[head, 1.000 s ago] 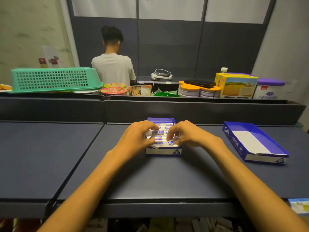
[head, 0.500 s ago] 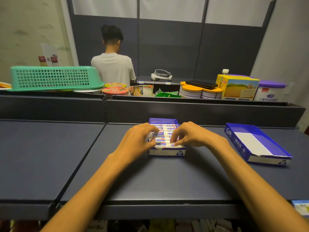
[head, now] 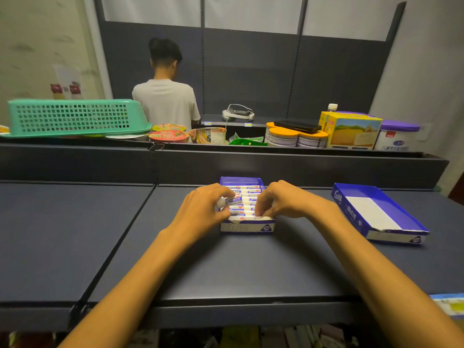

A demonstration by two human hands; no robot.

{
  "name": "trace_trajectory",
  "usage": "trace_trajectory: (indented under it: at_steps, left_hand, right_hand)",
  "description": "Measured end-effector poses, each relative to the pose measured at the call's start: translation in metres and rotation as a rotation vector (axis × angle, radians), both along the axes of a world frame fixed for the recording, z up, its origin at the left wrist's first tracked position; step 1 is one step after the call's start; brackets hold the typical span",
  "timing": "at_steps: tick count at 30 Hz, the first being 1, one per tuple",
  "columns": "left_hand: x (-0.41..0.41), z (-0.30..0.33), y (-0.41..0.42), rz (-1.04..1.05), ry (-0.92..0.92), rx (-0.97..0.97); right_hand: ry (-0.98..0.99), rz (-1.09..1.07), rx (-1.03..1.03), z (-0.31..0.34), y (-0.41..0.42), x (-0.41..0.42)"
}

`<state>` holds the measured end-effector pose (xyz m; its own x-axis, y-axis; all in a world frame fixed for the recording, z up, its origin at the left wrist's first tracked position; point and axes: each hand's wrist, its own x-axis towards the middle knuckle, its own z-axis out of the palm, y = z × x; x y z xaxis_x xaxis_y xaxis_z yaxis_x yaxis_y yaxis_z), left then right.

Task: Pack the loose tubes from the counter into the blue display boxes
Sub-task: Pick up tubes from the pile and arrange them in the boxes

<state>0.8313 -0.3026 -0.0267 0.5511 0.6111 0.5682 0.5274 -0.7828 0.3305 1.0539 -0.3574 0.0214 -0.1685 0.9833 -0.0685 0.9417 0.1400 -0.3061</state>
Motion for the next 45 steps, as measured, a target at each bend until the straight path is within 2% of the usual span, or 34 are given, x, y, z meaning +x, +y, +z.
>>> trace_trajectory:
  at_steps: [7,11,17,37,45]
  left_hand:
    - [0.000,0.000,0.001,0.010,0.014,-0.007]
    - [0.001,0.001,0.001,0.011,0.017,-0.006]
    - [0.000,0.001,0.001,0.017,0.015,-0.002]
    - [0.000,0.001,0.000,0.024,0.017,0.009]
    - [0.002,0.005,-0.001,-0.004,-0.010,-0.023]
  right_hand:
    - [-0.050,0.030,-0.027,0.001,0.006,-0.006]
    - [0.001,0.046,0.030,-0.001,0.006,-0.014]
    - [-0.070,0.042,0.081,-0.009,0.013,-0.026]
    - [-0.148,0.054,0.073,-0.010,0.016,-0.032]
    - [-0.081,0.022,0.110,-0.010,0.009,-0.023]
